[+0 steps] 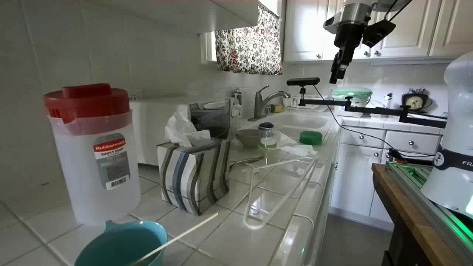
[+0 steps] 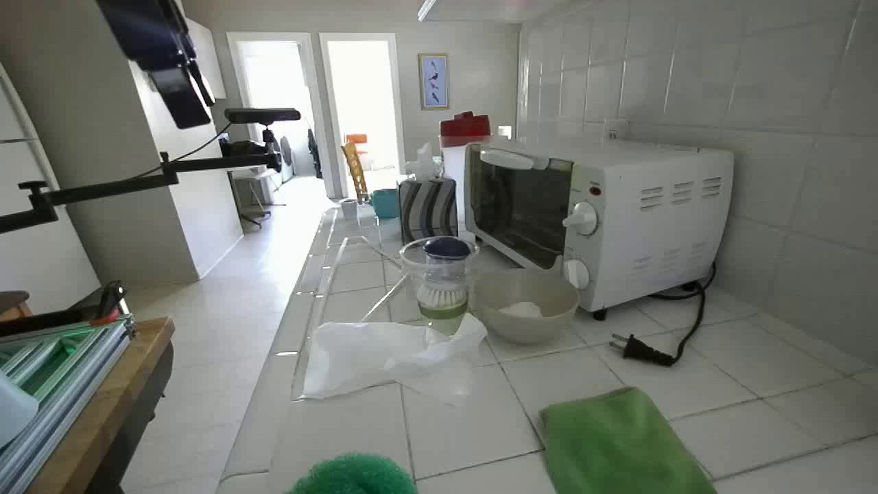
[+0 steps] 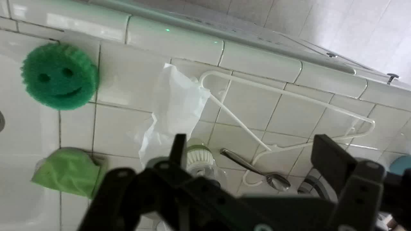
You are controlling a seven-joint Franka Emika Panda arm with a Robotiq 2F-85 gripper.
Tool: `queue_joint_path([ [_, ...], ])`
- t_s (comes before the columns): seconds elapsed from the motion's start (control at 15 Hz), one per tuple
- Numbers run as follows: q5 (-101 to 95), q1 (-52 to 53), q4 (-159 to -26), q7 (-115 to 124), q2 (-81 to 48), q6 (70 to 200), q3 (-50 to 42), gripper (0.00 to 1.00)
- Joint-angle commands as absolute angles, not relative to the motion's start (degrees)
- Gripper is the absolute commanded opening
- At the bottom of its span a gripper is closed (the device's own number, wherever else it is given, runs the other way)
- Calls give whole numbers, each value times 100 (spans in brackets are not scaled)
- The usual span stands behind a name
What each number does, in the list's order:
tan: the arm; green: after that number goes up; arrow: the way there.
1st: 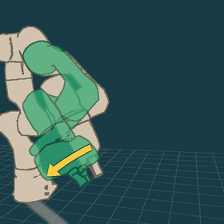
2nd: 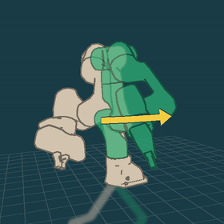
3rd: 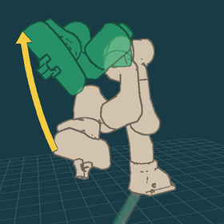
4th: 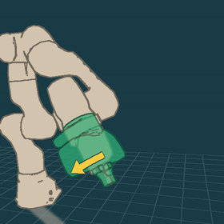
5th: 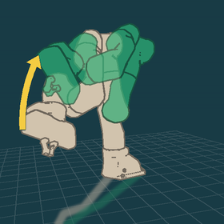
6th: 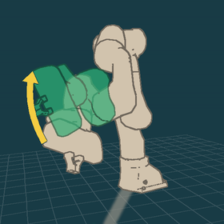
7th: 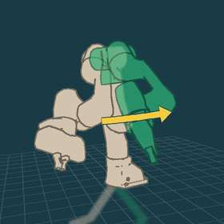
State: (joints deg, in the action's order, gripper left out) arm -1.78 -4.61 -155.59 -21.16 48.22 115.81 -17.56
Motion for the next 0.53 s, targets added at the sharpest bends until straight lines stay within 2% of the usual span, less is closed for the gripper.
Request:
queue_joint_path([
  [0.0,-141,-502,-15548,-2143,4810,11568,-1716,100],
  [0.47,-106,-549,-15413,-2156,4594,11766,-1871,100],
])
